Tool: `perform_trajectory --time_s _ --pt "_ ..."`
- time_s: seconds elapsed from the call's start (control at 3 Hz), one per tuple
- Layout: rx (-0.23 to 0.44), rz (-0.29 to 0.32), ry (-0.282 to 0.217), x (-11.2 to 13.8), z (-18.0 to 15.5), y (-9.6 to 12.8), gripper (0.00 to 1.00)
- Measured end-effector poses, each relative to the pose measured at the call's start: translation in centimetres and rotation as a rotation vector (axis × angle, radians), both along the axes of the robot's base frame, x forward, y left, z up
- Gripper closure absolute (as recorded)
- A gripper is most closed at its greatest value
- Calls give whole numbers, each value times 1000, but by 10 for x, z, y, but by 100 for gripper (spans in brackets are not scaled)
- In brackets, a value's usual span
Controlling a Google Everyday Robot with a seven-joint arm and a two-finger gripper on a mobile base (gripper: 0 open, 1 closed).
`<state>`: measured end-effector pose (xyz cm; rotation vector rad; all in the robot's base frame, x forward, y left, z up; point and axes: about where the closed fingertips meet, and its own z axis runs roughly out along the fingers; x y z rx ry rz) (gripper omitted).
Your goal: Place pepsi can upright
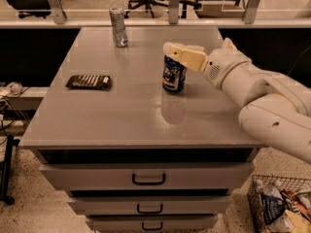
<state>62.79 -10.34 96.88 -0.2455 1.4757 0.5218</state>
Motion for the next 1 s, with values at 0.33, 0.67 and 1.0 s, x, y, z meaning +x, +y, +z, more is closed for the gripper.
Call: perform_trajectory --time_s 0.33,0.67,1.0 --pt "-6 -23 50 5 -10 -7 0" --pt "52 -30 -4 11 9 -13 0" --pt "91 -36 -39 15 21 -19 0"
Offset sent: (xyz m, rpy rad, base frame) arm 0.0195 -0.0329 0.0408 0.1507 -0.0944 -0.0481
